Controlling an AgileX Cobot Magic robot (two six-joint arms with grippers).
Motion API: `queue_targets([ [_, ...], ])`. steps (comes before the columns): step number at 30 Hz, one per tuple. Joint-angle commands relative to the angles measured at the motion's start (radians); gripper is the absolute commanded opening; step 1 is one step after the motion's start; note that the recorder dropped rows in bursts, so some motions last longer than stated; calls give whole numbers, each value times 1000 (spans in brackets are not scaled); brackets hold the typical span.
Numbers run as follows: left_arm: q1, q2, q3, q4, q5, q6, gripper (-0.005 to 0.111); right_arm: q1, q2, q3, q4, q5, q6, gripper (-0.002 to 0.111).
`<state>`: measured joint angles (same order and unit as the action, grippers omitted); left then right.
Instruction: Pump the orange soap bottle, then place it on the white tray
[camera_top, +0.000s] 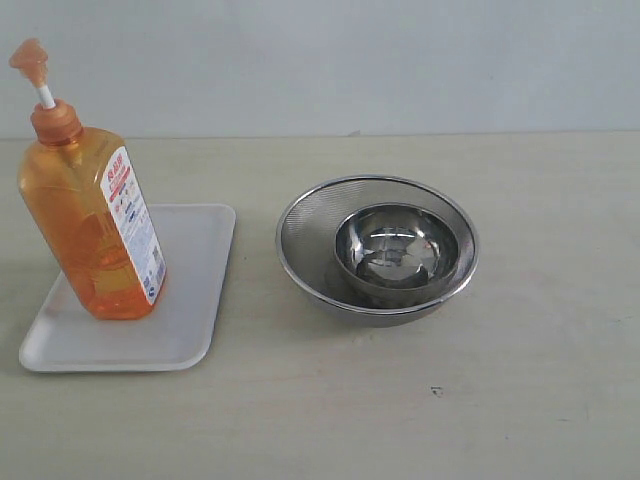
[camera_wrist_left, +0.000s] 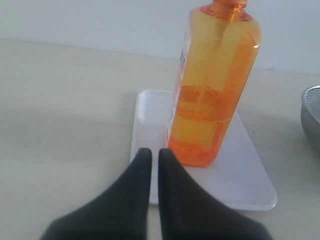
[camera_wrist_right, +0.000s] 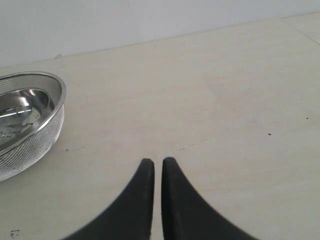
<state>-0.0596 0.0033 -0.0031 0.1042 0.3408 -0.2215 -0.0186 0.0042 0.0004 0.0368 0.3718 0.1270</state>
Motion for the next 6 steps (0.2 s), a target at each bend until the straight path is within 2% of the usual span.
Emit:
queue_targets([
  [1, 4, -3, 3, -10, 0, 5, 5, -3, -4, 0, 1, -7, -1, 1],
  [6, 4, -3, 3, -10, 0, 5, 5, -3, -4, 0, 1, -7, -3, 1],
])
